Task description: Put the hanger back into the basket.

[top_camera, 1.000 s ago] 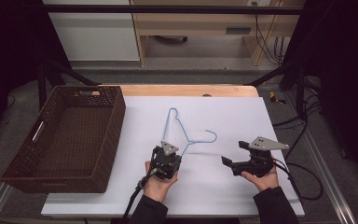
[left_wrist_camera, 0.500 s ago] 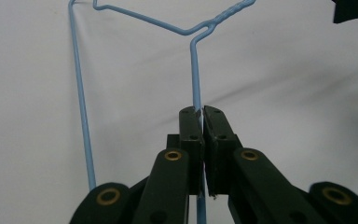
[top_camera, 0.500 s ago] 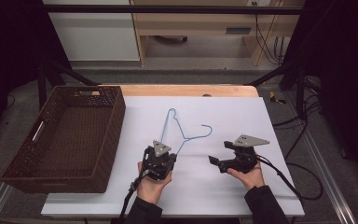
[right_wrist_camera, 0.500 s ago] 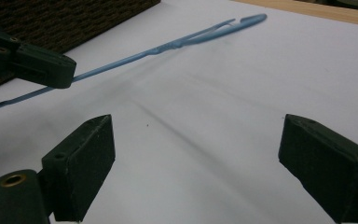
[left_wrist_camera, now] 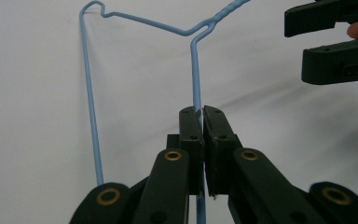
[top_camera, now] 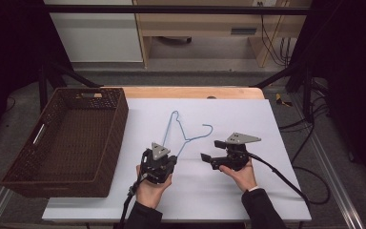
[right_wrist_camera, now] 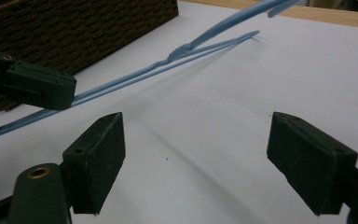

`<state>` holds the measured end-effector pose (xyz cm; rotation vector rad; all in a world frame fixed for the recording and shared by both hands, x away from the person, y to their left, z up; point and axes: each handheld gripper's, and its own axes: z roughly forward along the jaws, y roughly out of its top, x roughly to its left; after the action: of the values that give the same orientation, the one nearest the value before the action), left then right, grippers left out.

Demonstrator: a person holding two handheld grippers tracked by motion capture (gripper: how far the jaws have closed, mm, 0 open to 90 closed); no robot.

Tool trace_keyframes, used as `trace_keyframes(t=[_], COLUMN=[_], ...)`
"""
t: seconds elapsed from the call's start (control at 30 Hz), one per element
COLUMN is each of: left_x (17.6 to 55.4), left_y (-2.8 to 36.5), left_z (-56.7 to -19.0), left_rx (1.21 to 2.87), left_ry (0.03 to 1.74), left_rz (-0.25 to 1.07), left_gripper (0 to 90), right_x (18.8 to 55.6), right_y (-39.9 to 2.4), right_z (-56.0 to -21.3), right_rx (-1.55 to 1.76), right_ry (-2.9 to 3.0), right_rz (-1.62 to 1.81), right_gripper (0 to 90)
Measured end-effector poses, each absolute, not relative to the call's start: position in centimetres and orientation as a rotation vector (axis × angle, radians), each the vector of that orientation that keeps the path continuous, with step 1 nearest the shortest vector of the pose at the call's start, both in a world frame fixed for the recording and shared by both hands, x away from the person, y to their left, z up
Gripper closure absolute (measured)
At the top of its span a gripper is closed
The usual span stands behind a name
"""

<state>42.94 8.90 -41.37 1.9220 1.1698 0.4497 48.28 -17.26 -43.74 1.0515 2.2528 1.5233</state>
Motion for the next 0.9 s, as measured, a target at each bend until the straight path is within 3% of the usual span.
trace_keyframes(t=[0.47,0.9], left_x=[42.8,42.8], left_y=[9.3,9.6], left_z=[-41.2,-41.4], left_rx=[1.904,1.903], left_ry=[1.172,1.172], left_rz=[0.452,0.452], left_gripper=[87.0,87.0], right_x=[49.5,50.7], right_y=[-15.1,-13.7], right_z=[-43.4,-43.3], right_rx=[1.031,1.055], right_ry=[2.227,2.184], right_rz=[1.577,1.653], right_gripper=[29.4,51.9])
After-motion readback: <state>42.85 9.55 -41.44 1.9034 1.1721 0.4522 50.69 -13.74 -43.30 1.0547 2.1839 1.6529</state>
